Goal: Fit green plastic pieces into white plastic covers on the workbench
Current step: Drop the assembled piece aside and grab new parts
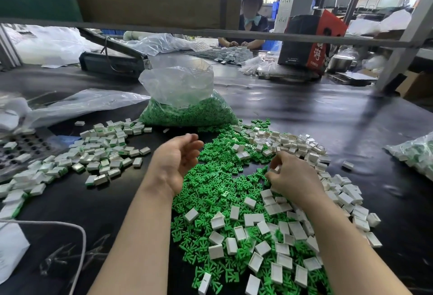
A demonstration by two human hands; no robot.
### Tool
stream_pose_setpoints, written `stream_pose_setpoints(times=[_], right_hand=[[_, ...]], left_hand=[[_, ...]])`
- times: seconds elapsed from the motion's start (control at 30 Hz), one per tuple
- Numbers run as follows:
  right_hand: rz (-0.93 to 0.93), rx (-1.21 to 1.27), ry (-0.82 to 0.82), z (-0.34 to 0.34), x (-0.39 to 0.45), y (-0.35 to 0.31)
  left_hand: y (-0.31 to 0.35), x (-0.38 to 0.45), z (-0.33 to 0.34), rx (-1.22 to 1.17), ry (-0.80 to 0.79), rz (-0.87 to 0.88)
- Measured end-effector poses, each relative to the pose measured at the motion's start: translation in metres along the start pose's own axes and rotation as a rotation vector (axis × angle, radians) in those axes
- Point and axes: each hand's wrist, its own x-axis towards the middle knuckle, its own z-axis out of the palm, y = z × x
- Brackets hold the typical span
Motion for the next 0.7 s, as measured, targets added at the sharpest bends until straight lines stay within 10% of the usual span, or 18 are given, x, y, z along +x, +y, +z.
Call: stream_pose_setpoints(times=[0.27, 0.47, 0.7], right_hand=[[-0.346, 0.688, 0.044, 0.0, -0.01, -0.034], [-0.364, 0.696, 0.054, 0.006, -0.01, -0.038], [-0.336, 0.122, -0.181, 0.014, -0.009, -0.033]], left_hand=[[-0.021, -0.015, 0.037, 0.377, -0.361, -0.026], [-0.02, -0.015, 0.033, 0.464, -0.28, 0.123], [-0.015, -0.013, 0.023, 0.497, -0.262, 0.221]])
